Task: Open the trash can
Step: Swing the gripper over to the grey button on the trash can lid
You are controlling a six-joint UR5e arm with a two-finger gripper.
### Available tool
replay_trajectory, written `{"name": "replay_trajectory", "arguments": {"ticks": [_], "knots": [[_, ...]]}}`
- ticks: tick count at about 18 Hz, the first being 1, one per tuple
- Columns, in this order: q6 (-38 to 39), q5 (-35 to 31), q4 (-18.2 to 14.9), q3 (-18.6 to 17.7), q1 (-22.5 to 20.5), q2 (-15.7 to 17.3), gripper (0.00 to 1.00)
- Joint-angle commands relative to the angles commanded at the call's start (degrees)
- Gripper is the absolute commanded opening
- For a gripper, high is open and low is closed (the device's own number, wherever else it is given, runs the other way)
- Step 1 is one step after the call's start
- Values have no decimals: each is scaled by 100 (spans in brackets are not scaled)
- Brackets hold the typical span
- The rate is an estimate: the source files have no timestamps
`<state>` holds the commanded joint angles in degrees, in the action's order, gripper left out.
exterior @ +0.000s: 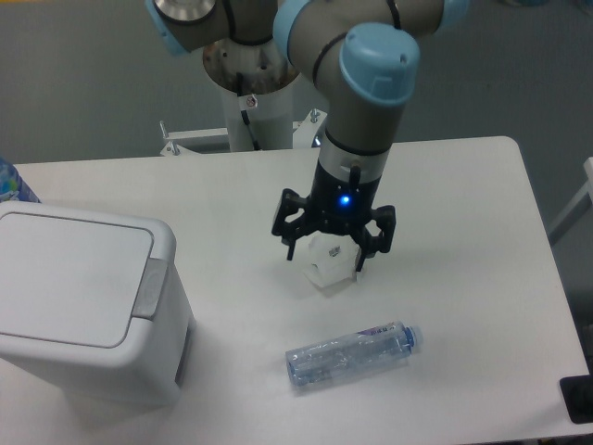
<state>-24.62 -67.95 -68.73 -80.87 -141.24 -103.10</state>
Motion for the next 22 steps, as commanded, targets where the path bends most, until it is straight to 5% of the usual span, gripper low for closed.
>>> {"name": "replay_trajectory", "arguments": {"ticks": [6, 15, 22], "knots": [[361, 852, 140, 177, 210, -70, 100], [344, 924, 167, 142, 510, -140, 100], [722, 915, 553, 150, 817, -360, 100]]}}
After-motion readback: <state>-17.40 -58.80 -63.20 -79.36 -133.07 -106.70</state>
